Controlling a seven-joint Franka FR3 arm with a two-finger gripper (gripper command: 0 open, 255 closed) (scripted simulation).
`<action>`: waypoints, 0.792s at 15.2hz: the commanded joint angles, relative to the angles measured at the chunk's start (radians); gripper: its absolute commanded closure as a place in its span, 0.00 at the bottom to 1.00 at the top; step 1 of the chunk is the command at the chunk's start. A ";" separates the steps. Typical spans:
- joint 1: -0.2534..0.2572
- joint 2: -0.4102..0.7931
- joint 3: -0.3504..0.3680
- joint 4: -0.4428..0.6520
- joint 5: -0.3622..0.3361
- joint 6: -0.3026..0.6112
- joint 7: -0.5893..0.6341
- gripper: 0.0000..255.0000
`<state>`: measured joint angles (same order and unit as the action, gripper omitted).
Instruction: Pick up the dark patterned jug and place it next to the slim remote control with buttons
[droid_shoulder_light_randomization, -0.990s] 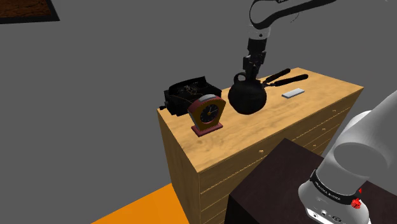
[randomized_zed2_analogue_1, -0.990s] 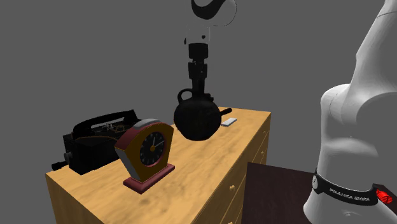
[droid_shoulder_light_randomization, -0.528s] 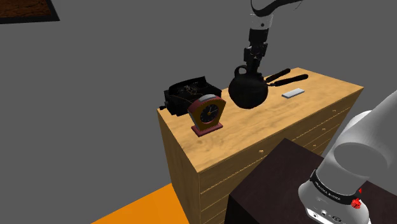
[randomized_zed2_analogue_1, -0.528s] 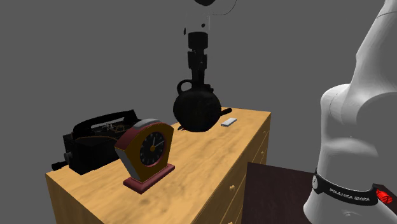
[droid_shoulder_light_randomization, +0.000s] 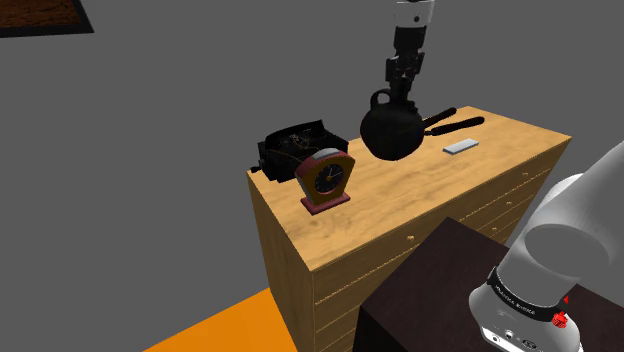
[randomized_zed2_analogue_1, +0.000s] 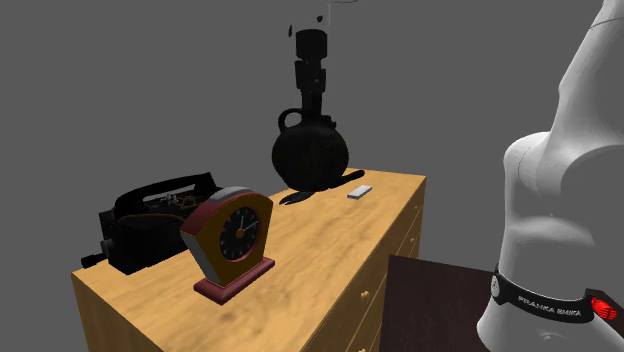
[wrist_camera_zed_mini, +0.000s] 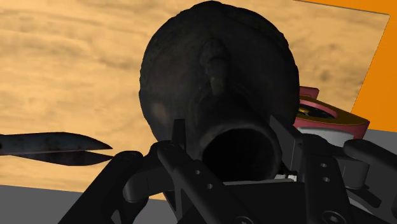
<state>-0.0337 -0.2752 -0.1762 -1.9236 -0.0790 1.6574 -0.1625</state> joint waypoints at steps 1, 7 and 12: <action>0.000 0.006 0.000 0.037 0.001 -0.027 -0.002 1.00; 0.002 0.026 0.001 0.139 0.005 -0.109 -0.008 1.00; 0.003 0.049 0.000 0.233 0.009 -0.179 -0.013 1.00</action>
<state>-0.0314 -0.2302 -0.1762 -1.7165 -0.0713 1.4950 -0.1744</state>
